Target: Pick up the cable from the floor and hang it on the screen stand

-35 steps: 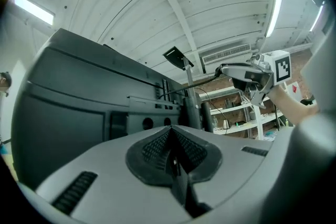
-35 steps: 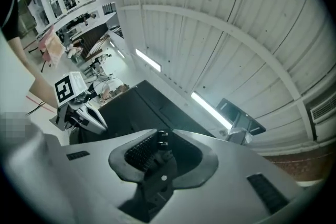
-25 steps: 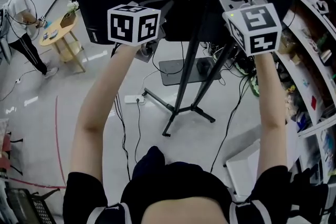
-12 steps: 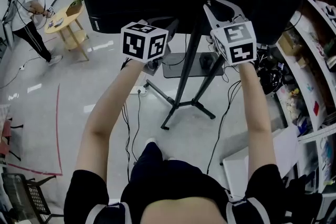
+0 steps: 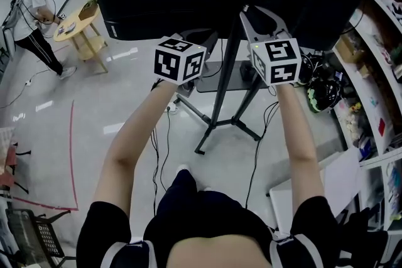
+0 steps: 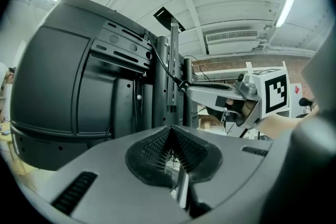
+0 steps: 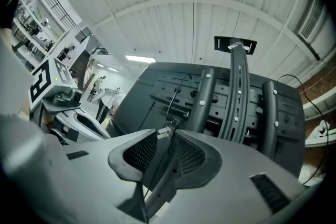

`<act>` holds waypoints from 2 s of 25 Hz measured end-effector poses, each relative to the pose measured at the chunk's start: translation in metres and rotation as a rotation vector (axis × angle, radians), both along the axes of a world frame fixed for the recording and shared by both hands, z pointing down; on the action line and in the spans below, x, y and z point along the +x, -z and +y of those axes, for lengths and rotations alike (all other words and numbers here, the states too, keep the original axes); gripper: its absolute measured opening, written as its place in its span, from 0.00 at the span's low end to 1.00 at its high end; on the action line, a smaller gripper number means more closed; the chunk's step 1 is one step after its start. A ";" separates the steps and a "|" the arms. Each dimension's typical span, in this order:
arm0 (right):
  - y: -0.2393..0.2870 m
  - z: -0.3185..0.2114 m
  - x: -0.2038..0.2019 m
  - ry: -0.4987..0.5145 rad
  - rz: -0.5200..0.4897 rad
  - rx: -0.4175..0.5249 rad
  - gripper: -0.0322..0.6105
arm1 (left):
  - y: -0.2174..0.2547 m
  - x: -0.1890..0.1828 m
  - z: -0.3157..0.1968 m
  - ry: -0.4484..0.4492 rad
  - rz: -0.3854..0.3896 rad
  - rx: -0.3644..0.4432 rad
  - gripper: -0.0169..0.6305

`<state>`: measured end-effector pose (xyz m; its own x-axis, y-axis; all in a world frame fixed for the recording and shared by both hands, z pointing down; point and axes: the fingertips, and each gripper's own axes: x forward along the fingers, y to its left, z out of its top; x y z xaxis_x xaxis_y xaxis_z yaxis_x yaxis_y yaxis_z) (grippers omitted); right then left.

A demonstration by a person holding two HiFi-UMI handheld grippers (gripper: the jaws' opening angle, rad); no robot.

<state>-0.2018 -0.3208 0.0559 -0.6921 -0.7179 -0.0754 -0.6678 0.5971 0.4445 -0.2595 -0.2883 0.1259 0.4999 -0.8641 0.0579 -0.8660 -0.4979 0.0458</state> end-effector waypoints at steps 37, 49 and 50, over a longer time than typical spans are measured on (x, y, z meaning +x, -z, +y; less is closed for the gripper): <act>-0.215 0.166 0.077 -0.056 -0.346 -0.509 0.11 | -0.153 0.110 0.145 0.024 0.109 -0.010 0.04; -0.250 0.198 0.127 -0.217 -0.408 -0.530 0.08 | -0.200 0.134 0.169 -0.013 0.102 -0.088 0.04; -0.251 0.197 0.128 -0.223 -0.405 -0.528 0.08 | -0.200 0.135 0.169 -0.016 0.107 -0.087 0.04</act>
